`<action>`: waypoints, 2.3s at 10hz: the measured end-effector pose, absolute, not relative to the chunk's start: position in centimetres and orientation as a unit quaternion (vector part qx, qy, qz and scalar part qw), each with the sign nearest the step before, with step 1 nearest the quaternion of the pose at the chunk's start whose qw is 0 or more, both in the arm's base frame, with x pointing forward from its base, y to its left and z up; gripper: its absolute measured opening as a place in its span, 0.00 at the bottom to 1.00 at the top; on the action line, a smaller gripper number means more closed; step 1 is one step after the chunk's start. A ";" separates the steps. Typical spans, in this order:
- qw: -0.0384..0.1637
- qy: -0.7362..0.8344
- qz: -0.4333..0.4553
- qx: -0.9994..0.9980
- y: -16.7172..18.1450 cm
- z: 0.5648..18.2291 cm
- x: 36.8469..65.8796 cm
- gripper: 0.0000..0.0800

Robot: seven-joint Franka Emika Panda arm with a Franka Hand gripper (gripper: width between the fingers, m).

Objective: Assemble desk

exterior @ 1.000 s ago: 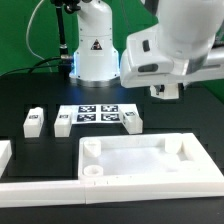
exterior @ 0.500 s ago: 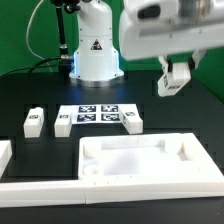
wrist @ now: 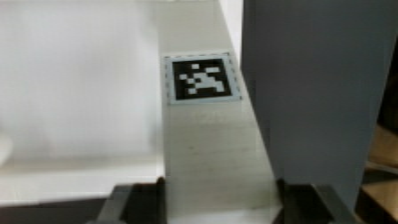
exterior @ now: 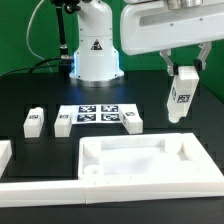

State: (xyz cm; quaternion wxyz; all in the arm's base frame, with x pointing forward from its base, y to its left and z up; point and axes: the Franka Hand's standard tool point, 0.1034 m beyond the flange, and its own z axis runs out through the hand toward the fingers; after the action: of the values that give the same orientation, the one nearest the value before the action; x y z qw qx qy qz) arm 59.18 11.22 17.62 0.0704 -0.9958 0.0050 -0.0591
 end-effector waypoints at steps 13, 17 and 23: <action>0.072 -0.003 -0.253 -0.965 10.8 16.3 63.9 0.36; 0.072 -0.003 -0.244 -0.967 10.9 15.1 63.6 0.36; 0.073 -0.001 -0.258 -0.963 10.9 13.7 63.7 0.36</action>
Offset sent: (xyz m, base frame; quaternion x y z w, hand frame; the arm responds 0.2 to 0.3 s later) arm 0.0106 0.0017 0.0243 -0.0285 0.1586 0.0034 0.9869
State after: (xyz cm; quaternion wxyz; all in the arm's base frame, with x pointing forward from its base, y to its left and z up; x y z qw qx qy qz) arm 63.66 10.93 13.68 0.0728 -0.9635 -0.0010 -0.2577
